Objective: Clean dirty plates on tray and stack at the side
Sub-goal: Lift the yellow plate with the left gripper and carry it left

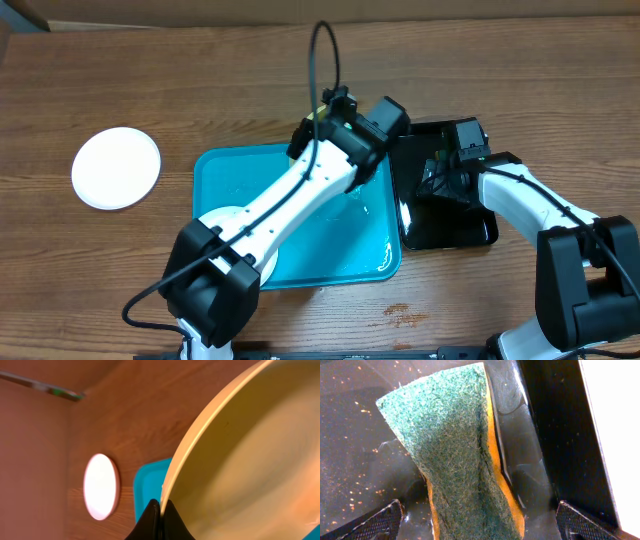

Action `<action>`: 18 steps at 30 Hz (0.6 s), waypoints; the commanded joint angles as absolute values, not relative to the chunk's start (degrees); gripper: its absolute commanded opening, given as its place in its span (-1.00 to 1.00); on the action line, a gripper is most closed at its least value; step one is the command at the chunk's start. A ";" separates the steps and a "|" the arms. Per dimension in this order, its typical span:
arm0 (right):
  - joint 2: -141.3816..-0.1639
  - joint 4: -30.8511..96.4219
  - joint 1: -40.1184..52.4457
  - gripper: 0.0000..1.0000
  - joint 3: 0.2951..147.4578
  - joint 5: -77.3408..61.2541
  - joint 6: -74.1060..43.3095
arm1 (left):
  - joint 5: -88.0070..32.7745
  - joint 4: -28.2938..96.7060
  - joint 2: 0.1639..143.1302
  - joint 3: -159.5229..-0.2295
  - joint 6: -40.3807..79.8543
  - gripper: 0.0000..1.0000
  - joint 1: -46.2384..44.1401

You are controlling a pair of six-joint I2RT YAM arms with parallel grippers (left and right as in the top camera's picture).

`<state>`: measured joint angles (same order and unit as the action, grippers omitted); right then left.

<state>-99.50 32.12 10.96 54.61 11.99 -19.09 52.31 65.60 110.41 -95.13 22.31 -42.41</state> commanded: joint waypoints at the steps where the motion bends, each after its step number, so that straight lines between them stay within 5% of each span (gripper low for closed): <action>1: -99.37 31.73 10.85 1.00 54.57 12.80 -19.05 | 62.43 65.56 109.27 -96.29 26.70 -0.91 -44.40; 18: -99.37 31.73 10.85 1.00 54.57 12.82 -19.05 | 63.02 65.32 109.25 -96.29 31.97 -0.92 -45.56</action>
